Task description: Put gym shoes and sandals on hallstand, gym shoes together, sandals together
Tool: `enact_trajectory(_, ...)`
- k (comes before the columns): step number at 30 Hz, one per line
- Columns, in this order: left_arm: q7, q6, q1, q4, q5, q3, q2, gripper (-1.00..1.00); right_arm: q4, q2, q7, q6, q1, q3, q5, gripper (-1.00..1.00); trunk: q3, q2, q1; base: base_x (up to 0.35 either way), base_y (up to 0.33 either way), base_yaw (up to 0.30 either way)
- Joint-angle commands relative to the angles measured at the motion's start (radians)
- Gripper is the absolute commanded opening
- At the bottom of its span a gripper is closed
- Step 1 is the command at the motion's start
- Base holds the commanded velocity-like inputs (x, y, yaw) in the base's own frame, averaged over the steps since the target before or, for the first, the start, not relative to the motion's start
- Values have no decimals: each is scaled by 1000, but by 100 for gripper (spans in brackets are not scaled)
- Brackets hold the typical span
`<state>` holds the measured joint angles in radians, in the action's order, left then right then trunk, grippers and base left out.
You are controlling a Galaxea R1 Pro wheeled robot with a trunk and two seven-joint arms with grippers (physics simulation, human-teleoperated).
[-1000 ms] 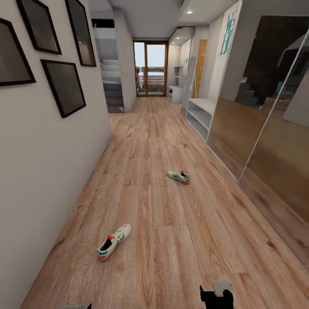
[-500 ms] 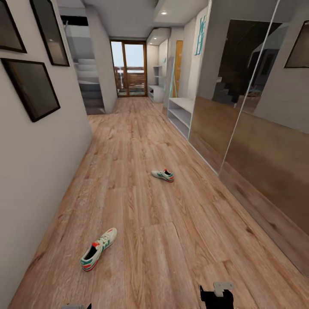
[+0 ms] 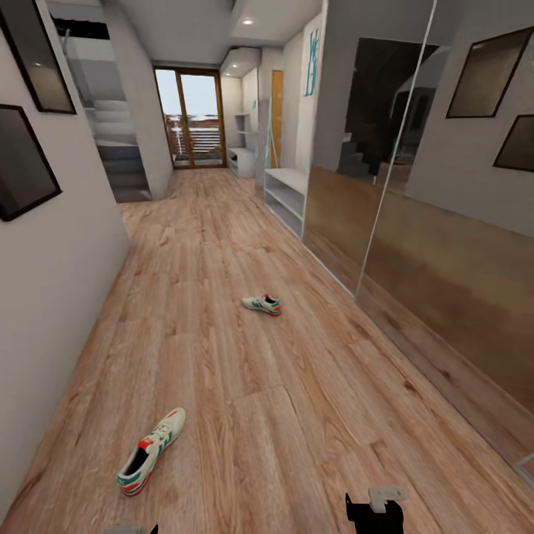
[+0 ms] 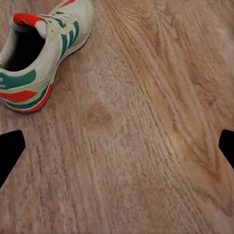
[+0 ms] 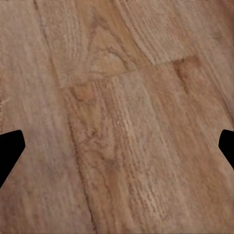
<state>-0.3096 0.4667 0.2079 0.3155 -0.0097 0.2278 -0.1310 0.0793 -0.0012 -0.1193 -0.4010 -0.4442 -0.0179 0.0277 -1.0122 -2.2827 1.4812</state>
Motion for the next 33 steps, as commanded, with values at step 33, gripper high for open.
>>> enact_trajectory(33,-9,1,1,0,-2,7,-1,100,0,-4,-4,-2,-1,-2,3,100,-1,0,0,30,100,-4)
